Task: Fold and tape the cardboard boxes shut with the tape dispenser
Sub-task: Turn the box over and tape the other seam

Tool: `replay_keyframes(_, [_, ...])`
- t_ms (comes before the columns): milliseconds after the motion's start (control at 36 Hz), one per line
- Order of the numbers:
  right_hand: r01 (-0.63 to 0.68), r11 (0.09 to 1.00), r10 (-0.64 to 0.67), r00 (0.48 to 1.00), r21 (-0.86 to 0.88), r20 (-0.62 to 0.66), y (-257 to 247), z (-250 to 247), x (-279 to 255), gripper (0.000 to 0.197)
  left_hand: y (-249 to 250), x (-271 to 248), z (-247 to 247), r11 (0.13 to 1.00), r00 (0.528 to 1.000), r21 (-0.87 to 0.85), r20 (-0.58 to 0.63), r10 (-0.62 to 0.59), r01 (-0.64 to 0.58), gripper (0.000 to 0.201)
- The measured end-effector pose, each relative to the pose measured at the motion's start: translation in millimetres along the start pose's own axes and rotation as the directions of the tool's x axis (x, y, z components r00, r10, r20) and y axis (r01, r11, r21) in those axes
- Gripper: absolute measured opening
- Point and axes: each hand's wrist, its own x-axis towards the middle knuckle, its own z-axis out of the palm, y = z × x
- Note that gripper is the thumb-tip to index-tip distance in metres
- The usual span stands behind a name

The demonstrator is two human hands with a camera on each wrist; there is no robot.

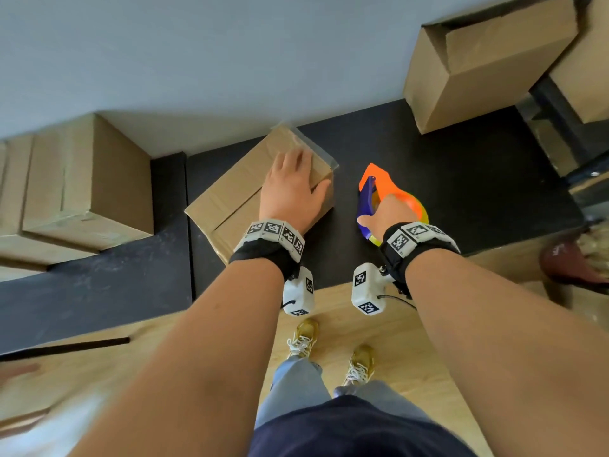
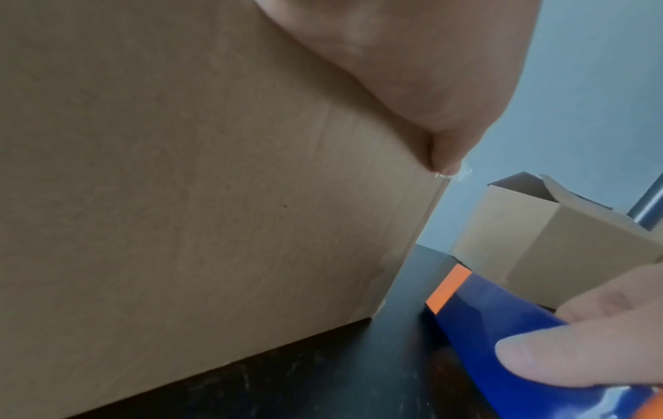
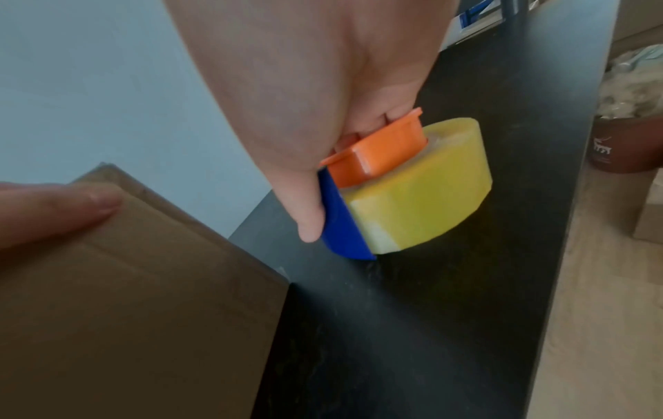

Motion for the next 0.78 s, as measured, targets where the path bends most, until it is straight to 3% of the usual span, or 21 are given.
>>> replay_keyframes(222, [-0.093,0.994,0.100,0.986,-0.062,0.132,-3.7,10.0,-0.3,0.041,1.1,2.8,0.4,0.998,0.991,0.053,0.134,0.010,-0.018,0.062])
replay_keyframes(417, [-0.096,0.990,0.113,0.977,-0.099,0.180,-8.3,5.9,-4.7,0.046,4.6,-2.6,-7.1,0.998,0.996,0.027,0.063,0.061,-0.063,0.052])
replay_keyframes(528, [0.016,1.000,-0.018,0.997,0.024,0.077,-4.5,-7.5,-7.0,0.053,6.7,-5.6,-10.6,0.990,0.991,0.056,0.043,0.127,-0.129,0.034])
replay_keyframes(667, [-0.059,0.998,0.059,0.998,0.008,-0.018,-13.6,-22.1,-10.8,0.021,4.1,-6.0,-12.9,0.992,0.990,0.031,0.068,0.121,-0.124,0.023])
replay_keyframes(778, [-0.023,0.999,0.024,0.999,0.034,-0.048,-25.0,-30.0,-11.3,0.027,-3.1,-13.1,-20.6,0.983,0.983,0.043,0.021,0.180,-0.181,0.040])
